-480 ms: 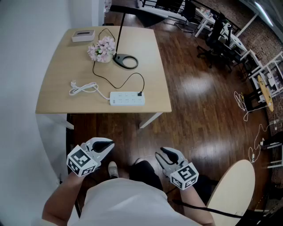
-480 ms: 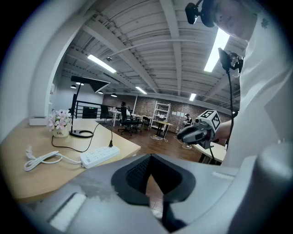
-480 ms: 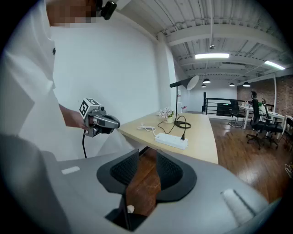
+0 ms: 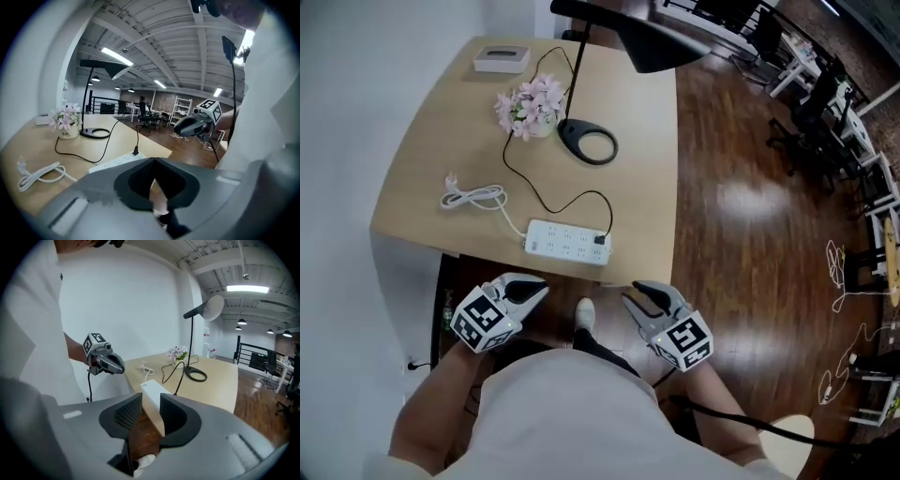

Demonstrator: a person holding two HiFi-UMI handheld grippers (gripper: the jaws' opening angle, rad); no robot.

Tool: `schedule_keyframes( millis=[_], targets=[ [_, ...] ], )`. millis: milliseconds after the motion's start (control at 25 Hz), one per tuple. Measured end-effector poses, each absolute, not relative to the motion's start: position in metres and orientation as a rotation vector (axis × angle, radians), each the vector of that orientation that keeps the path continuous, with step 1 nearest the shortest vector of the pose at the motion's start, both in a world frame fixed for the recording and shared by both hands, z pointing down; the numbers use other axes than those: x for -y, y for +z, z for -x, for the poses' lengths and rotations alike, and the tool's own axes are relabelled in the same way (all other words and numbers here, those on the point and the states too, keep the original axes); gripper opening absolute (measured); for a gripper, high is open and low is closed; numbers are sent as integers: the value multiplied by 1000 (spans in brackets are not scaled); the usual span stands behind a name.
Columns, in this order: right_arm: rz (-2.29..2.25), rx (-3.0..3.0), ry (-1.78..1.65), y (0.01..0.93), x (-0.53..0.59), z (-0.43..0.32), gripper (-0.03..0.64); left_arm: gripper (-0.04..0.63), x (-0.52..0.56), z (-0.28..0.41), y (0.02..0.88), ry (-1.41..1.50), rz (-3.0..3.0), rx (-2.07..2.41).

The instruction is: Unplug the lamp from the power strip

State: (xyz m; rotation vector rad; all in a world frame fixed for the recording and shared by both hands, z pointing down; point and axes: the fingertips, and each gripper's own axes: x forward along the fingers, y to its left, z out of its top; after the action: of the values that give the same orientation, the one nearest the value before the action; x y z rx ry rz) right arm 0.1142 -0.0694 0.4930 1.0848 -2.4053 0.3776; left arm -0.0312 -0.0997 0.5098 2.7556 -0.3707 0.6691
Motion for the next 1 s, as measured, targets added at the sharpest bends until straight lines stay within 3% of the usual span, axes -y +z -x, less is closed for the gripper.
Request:
schedule_keyframes(
  millis=[440, 1000],
  targets=[
    [-693, 2386, 352, 569, 185, -117, 124, 2, 172, -17, 581, 854, -2603, 392],
    [-483, 2279, 384, 622, 207, -90, 104, 0, 186, -34, 636, 1059, -2547, 174]
  ],
)
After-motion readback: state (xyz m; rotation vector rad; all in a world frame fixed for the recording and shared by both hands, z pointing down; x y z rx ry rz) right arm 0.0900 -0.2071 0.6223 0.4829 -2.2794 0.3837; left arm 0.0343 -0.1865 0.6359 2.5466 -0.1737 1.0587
